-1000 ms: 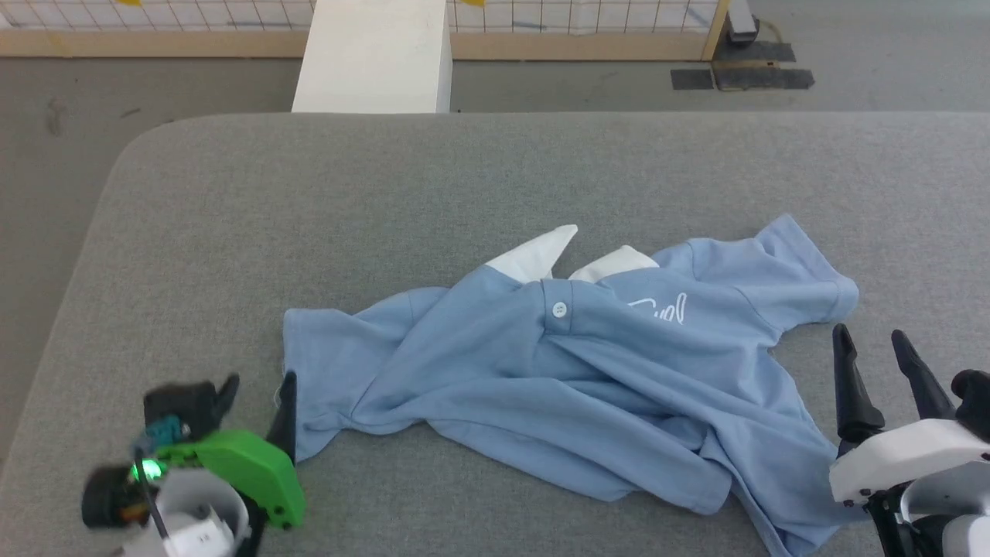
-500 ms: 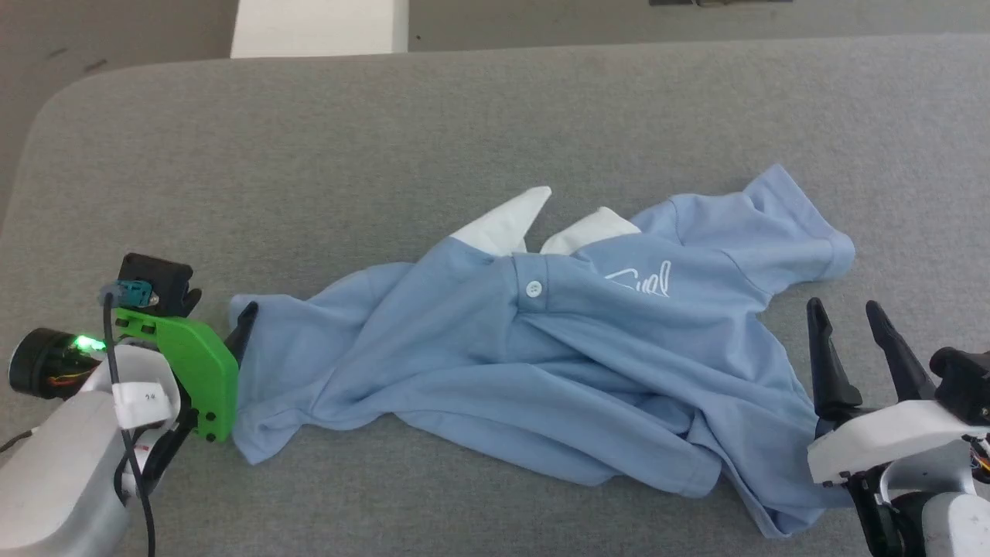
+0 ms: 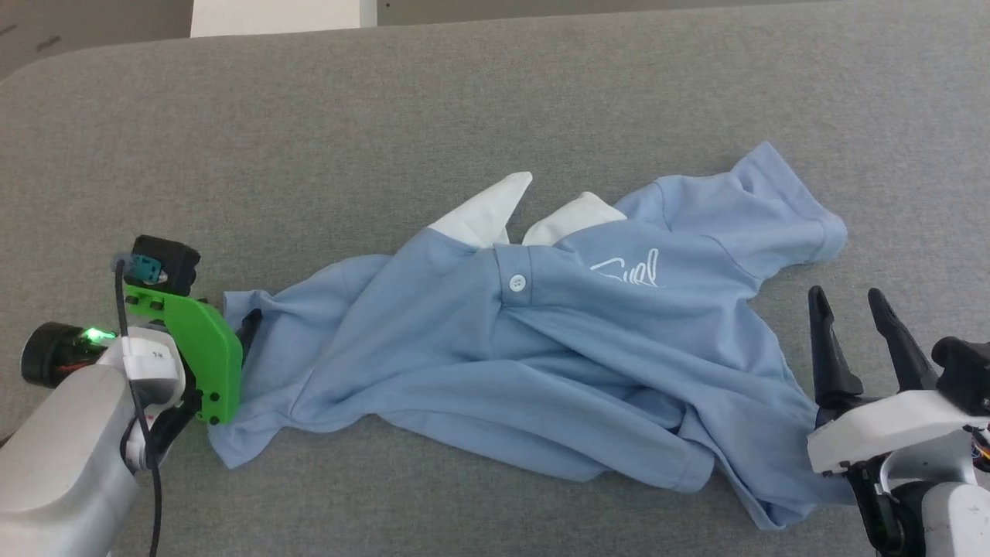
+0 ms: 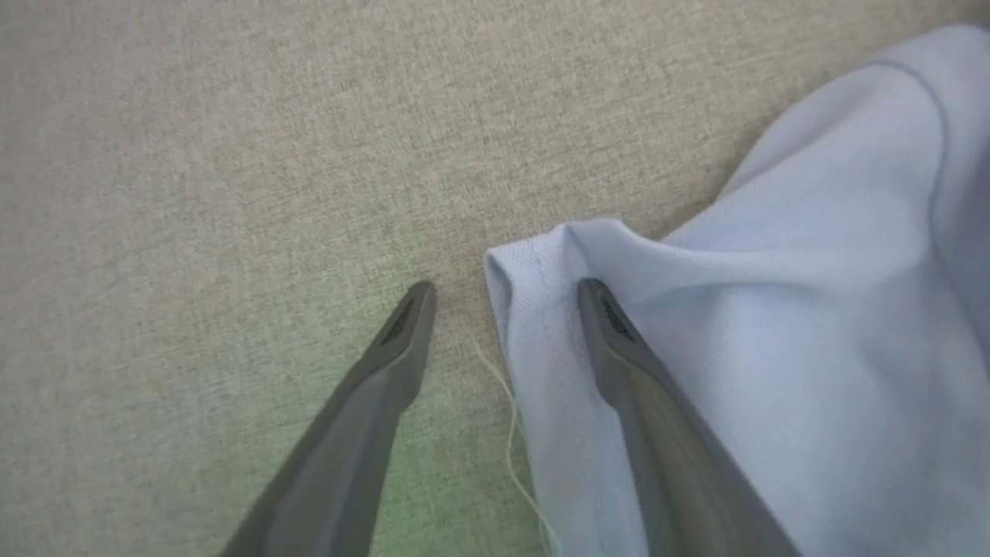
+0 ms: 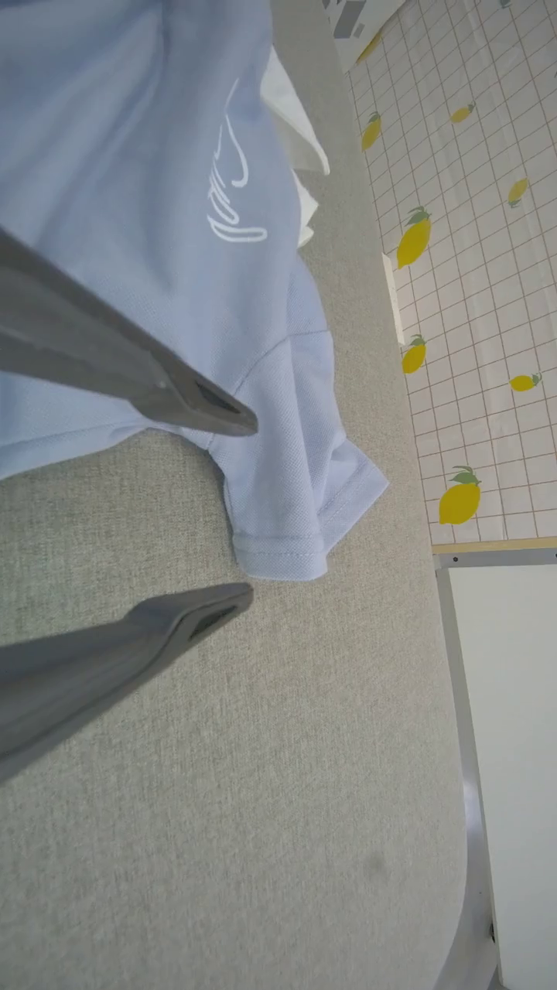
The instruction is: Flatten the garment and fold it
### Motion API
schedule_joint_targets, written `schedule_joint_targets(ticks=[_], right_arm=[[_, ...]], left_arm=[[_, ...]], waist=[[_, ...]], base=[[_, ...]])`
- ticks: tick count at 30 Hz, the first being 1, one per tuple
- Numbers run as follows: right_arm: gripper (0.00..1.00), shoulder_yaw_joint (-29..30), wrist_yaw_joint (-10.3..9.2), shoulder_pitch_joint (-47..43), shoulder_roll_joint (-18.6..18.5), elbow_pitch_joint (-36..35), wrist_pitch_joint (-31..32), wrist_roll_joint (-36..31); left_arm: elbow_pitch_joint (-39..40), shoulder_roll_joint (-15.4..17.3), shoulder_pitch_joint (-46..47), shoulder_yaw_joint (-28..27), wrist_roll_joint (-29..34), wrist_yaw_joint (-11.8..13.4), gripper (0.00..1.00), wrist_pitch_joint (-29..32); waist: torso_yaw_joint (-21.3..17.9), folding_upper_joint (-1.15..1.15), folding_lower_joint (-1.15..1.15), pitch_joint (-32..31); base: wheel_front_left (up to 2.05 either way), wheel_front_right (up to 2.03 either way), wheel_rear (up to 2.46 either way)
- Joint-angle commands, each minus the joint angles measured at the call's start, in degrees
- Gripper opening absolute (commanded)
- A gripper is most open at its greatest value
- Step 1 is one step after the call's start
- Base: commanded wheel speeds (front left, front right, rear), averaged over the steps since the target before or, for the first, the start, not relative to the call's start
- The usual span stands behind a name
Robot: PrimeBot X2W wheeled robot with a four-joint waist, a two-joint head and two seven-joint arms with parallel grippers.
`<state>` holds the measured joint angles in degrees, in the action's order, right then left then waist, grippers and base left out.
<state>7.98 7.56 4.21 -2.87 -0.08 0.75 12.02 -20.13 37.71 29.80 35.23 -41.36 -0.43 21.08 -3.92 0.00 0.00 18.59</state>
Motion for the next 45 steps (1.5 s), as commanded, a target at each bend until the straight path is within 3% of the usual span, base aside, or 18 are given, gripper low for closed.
schedule_joint_targets(ticks=[1, 2, 3, 7, 11, 16, 22, 28, 30, 31, 34, 36, 41, 45], right_arm=[[1.00, -0.18, -0.08, 1.26, 0.00, -0.29, 0.15, -0.57], [1.00, -0.33, -0.08, 1.51, 0.00, -0.41, 0.45, -0.84], [1.00, -0.58, -0.08, 1.81, 0.00, -0.54, 0.78, -1.27], [1.00, -0.88, -0.08, 5.21, 0.00, -1.58, 2.30, -3.58], [1.00, -0.05, -0.08, 11.73, -0.99, -0.47, 5.15, -6.47], [1.00, 1.42, -0.08, 22.02, -4.47, 9.51, 13.94, -6.91], [1.00, 1.76, -0.08, 32.46, -8.12, 22.56, 26.52, -7.09], [1.00, 2.17, -0.08, 39.02, -9.38, 30.71, 38.34, -9.37], [0.15, 1.60, -0.08, 39.80, -9.54, 32.73, 43.25, -9.73], [0.00, 1.09, -0.08, 39.92, -9.69, 33.36, 45.57, -9.80], [0.00, -1.12, -0.08, 39.92, -10.52, 32.93, 52.17, -9.20], [0.00, -2.24, -0.08, 40.00, -11.42, 30.71, 53.05, -8.06], [0.00, -2.70, -0.08, 41.18, -14.64, 23.91, 47.27, -6.55], [0.00, -2.27, -0.08, 43.48, -17.36, 19.94, 41.71, -5.44]], left_arm=[[-1.03, -1.93, -0.44, 1.77, 0.07, -0.87, 0.84, 0.70], [-1.34, -2.28, -0.08, 1.91, -0.04, -1.22, 0.34, 0.71], [-1.65, -2.53, 0.17, 2.02, -0.22, -1.52, 0.00, 0.85], [-2.44, -3.19, 1.37, 1.38, -0.56, -1.46, 0.00, -0.33], [-1.66, -2.86, 2.06, -0.95, 1.47, 2.51, 0.00, -6.00], [0.20, -2.95, 1.11, -2.59, 2.41, 6.00, 0.00, -10.16], [2.81, -4.16, 1.07, -1.83, 2.29, 6.03, 0.00, -10.34], [4.19, -5.01, 2.07, -0.91, 2.52, 5.77, 0.00, -9.82], [4.23, -5.15, 2.31, -0.67, 2.57, 5.59, 0.00, -9.79], [4.20, -5.20, 2.35, -0.55, 2.52, 5.49, 0.00, -9.67], [4.48, -5.13, 2.68, -0.21, 2.48, 5.05, 0.00, -9.34], [4.99, -4.35, 3.35, 0.05, 3.12, 4.43, 0.00, -9.50], [7.11, -2.47, 5.96, -2.26, 3.39, 3.99, 0.00, -12.18], [9.72, -0.59, 9.58, -4.97, 4.61, 5.53, 0.00, -14.07]], waist=[[0.46, 0.00, 0.00, 0.14], [0.63, 0.00, 0.00, 0.21], [0.72, 0.00, 0.00, 0.30], [1.29, 0.00, 0.00, 0.92], [2.16, 0.00, 0.00, 1.51], [4.13, 0.00, 0.00, 2.43], [6.90, 0.00, 0.00, 4.29], [8.53, 0.00, 0.00, 6.03], [8.71, 0.00, 0.00, 6.17], [8.74, 0.00, 0.00, 6.17], [8.56, 0.00, 0.00, 5.97], [8.20, 0.00, 0.00, 5.69], [6.96, 0.00, 0.00, 4.09], [5.76, 0.00, 0.00, 2.30]], base=[[0.00, 0.00, 0.00], [0.00, 0.00, 0.00], [0.00, 0.00, 0.00], [0.00, 0.00, 0.00], [0.00, 0.00, 0.00], [0.00, 0.00, 0.00], [0.00, 0.00, 0.00], [0.00, 0.00, 0.00], [0.00, 0.00, 0.00], [0.00, 0.00, 0.00], [0.00, 0.00, 0.00], [0.00, 0.00, 0.00], [0.00, 0.00, 0.00], [0.00, 0.00, 0.00]])
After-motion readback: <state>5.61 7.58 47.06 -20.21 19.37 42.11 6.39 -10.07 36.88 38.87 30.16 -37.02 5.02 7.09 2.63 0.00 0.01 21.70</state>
